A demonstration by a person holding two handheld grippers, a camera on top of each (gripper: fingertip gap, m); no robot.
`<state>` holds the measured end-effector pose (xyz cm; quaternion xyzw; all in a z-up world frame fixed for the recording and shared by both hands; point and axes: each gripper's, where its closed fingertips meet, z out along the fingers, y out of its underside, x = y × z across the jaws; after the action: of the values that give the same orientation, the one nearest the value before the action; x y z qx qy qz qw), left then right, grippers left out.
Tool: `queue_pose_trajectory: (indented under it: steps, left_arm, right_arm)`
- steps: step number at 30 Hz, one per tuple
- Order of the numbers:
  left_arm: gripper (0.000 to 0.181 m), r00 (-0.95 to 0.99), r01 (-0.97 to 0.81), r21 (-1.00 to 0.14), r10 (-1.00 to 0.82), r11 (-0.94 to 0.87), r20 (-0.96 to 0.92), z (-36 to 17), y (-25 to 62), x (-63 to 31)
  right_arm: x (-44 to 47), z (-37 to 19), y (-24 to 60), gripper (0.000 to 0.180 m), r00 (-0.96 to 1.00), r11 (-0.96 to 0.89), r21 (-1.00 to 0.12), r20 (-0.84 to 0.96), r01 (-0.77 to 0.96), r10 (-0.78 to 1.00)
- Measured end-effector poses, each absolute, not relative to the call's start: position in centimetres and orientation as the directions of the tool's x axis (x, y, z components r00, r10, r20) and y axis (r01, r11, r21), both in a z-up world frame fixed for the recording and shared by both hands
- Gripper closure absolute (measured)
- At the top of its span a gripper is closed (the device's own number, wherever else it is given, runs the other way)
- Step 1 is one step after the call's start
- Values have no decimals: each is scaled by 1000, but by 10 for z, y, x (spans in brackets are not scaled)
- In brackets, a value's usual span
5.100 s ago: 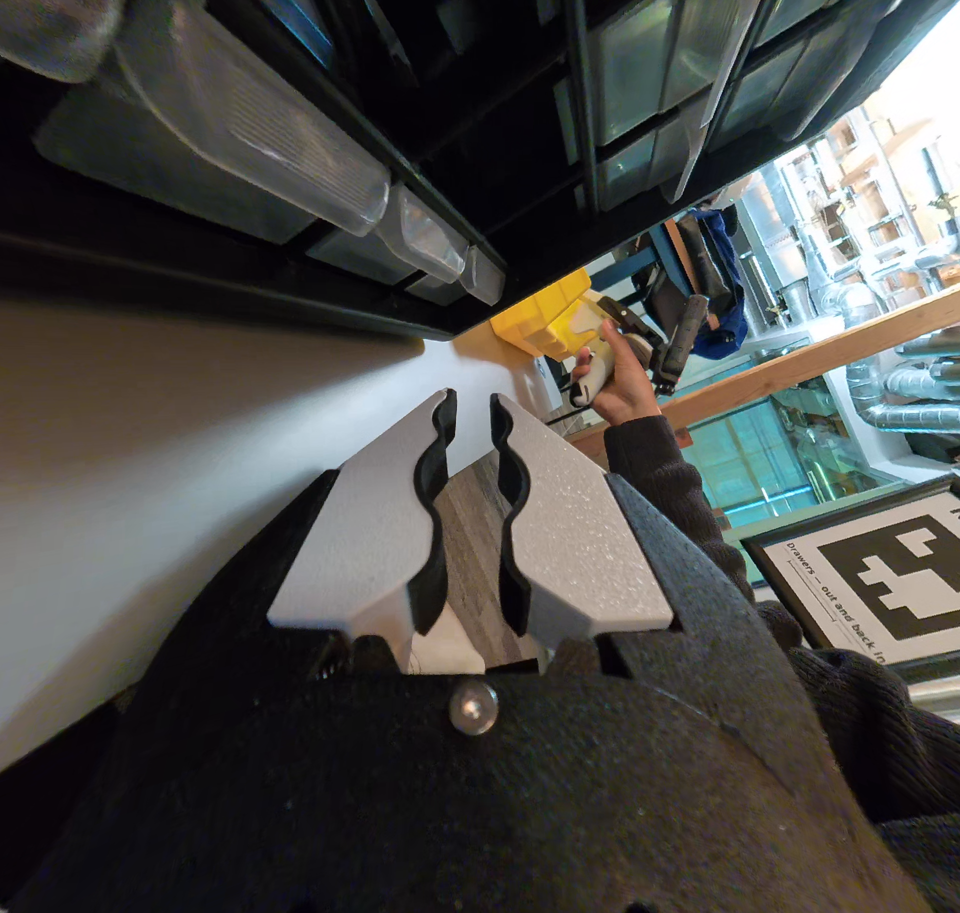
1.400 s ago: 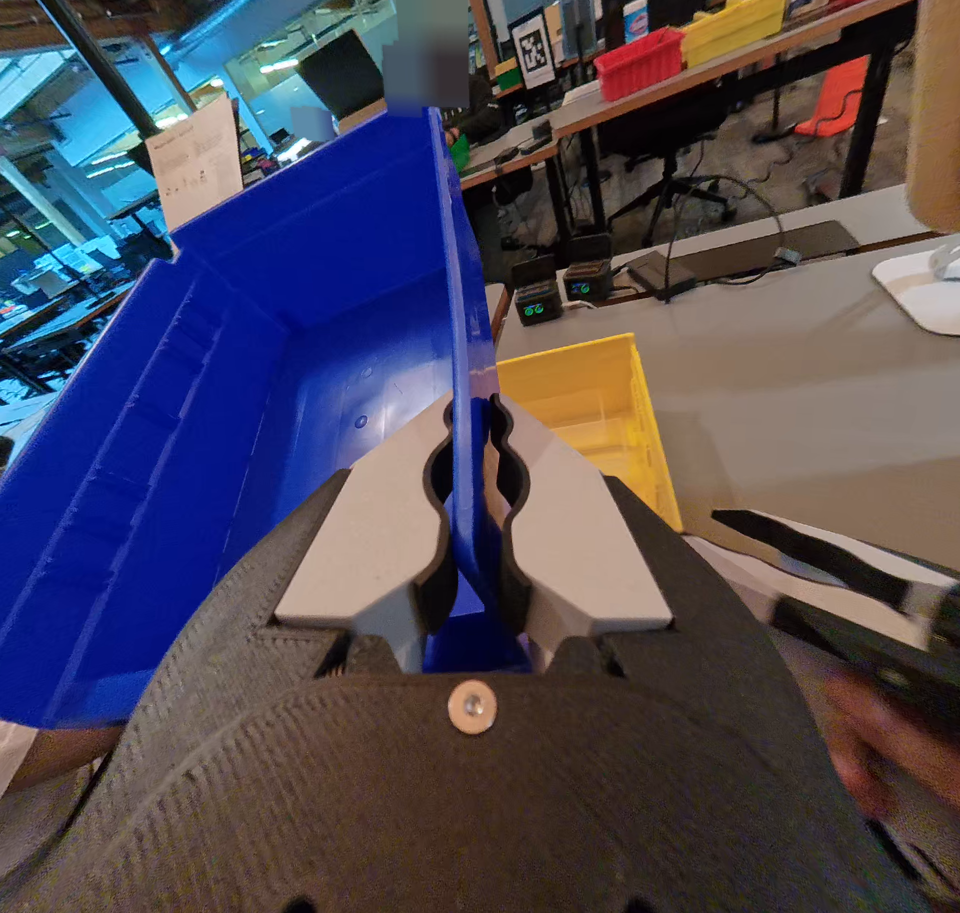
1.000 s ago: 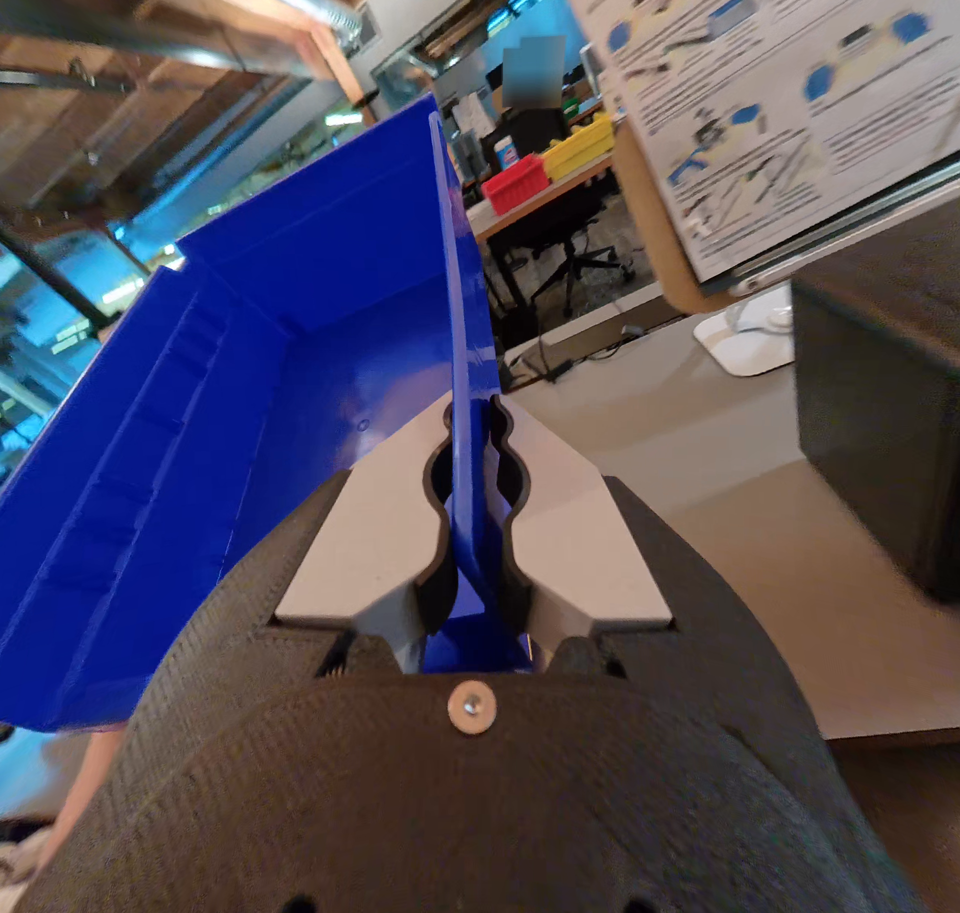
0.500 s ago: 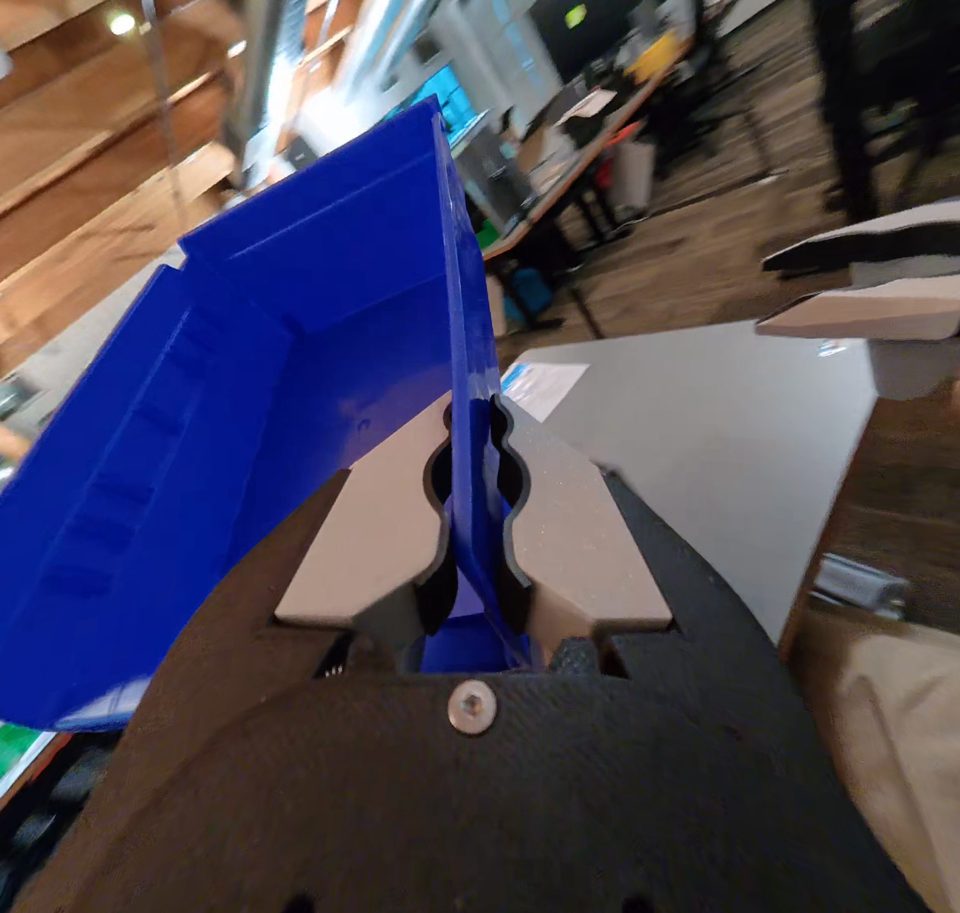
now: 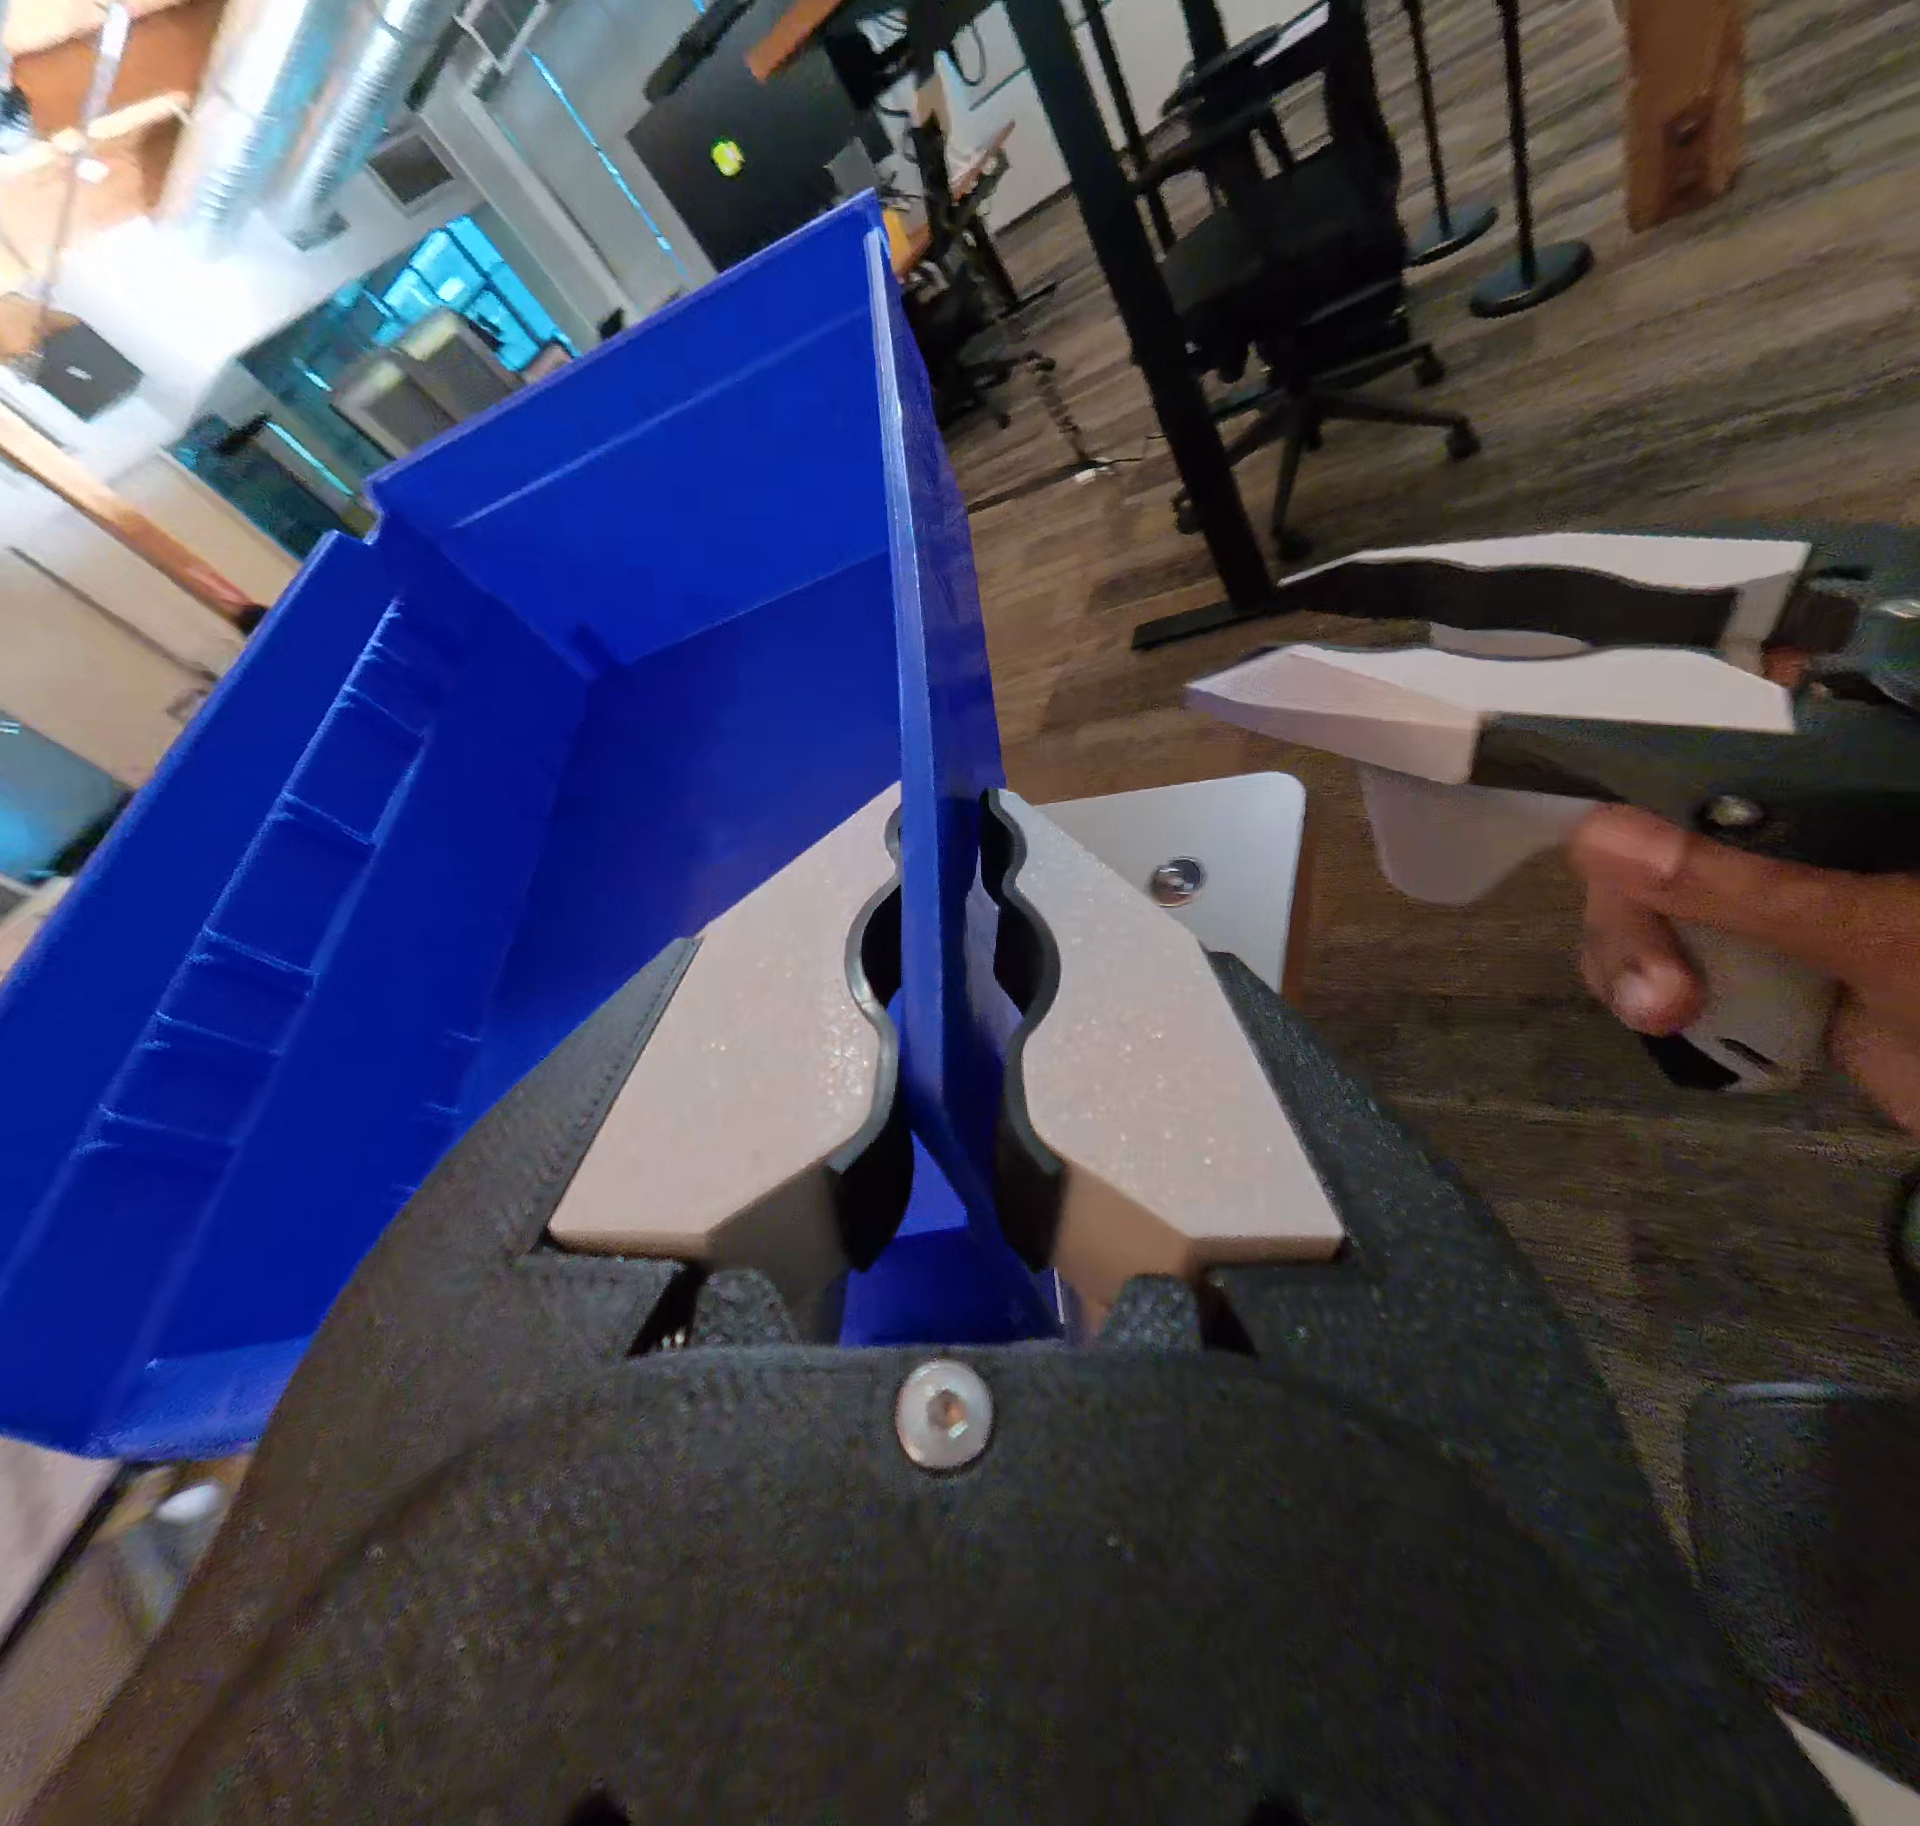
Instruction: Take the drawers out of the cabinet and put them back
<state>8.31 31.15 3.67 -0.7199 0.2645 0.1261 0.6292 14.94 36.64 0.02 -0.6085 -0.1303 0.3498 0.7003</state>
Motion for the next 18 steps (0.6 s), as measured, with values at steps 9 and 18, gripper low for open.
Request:
queue_pose_trajectory:
  steps: [9,18]
  left_arm:
    - [176,872,-477,-841,-256,-257,-417,-81,353,62]
    - [176,901,-432,-839,-211,-333,-380,-125,373,32]
  right_arm:
    - [137,-34,379,116,770,-44,-978,-187,-203,610]
    - [115,-60,378,114,757,-87,-991,-136,-105,639]
